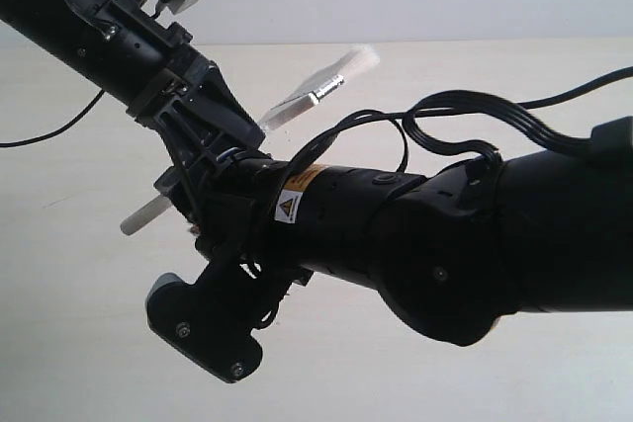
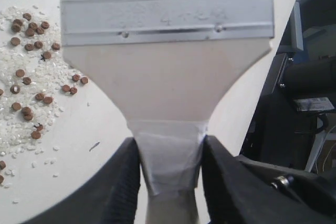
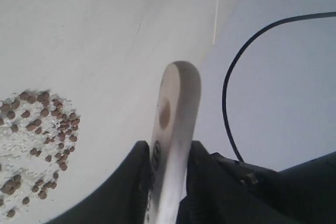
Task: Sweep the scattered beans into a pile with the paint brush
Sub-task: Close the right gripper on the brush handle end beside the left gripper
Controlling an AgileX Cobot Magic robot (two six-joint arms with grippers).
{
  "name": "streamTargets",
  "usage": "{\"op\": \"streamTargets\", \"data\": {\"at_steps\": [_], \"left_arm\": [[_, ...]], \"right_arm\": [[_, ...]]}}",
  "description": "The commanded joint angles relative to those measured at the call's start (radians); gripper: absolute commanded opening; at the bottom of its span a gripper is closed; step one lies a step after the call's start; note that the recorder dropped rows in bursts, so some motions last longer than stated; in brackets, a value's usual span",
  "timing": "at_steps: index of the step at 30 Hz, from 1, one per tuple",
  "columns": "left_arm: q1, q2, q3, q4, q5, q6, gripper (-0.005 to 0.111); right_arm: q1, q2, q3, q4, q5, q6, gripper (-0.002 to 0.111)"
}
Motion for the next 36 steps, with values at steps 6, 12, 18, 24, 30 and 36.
{"op": "streamTargets", "data": {"at_steps": [6,12,18,24,30,36], "left_arm": [[-0.003,-0.003,-0.001,-0.053,-0.010,-0.003,0.000],[-0.003,-0.003,-0.001,-0.053,-0.010,-0.003,0.000],[-0.003,-0.003,-0.001,-0.053,-0.010,-0.003,0.000],[-0.003,-0.003,-0.001,-0.044,-0.010,-0.003,0.000],[-0.003,-0.003,-0.001,0.056,-0.010,-0.001,0.000],[-0.003,-0.003,-0.001,0.101,-0.010,-0.003,0.000]], "right_arm": [[0.008,-0.002,-0.006,-0.036,0.018,-0.018,0.038],[0.008,-0.002,-0.006,-0.033,0.003,-0.018,0.038],[0.008,-0.002,-0.006,-0.027,0.001,-0.018,0.038],[0.008,-0.002,-0.006,-0.024,0.001,-0.018,0.038],[0.008,-0.002,-0.006,-0.022,0.007,-0.018,0.038],[0.008,0.011,-0.006,0.001,0.028,-0.018,0.038]]}}
